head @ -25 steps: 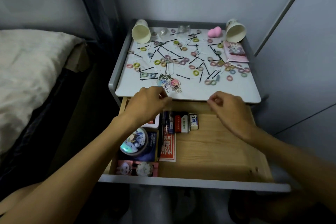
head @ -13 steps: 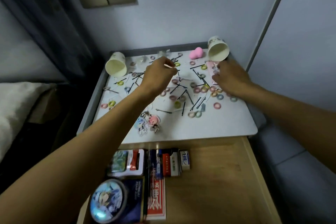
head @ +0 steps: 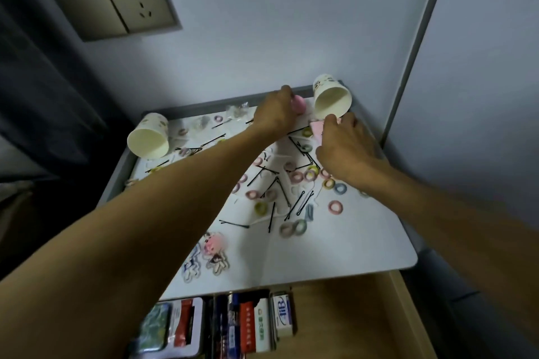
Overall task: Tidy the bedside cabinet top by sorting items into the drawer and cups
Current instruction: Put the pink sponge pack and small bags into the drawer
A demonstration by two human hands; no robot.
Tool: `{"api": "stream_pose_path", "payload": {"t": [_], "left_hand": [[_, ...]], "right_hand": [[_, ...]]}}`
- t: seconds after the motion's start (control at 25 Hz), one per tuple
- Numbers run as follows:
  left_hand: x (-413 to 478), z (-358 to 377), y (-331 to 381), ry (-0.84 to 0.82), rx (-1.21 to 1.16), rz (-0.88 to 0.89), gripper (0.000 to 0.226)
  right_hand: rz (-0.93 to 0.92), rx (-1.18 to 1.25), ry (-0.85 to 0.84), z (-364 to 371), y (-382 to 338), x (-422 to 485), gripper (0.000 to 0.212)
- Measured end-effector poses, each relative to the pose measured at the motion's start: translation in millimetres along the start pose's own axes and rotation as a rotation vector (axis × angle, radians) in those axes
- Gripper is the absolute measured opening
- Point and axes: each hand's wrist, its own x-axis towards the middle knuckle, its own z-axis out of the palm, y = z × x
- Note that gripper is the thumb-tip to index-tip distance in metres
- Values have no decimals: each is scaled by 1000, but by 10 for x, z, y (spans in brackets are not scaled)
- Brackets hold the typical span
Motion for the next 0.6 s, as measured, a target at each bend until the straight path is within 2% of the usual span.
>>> {"api": "stream_pose_path", "payload": {"t": [0.12,0.36,0.52,0.6], "left_hand": [[80,78,-43,26,-38,-69,36],[89,60,64,26,-122,-103,33],[-157,-136,74,135,-379,-215,28],[-474,-313,15,143,-640,-294,24]], "right_hand": [[20,27,36,48,-35,30,43],[34,92,173,31,-2,114,71],[131,143,137,18,51,135,81],[129,216,109,-19,71,111,83]]}}
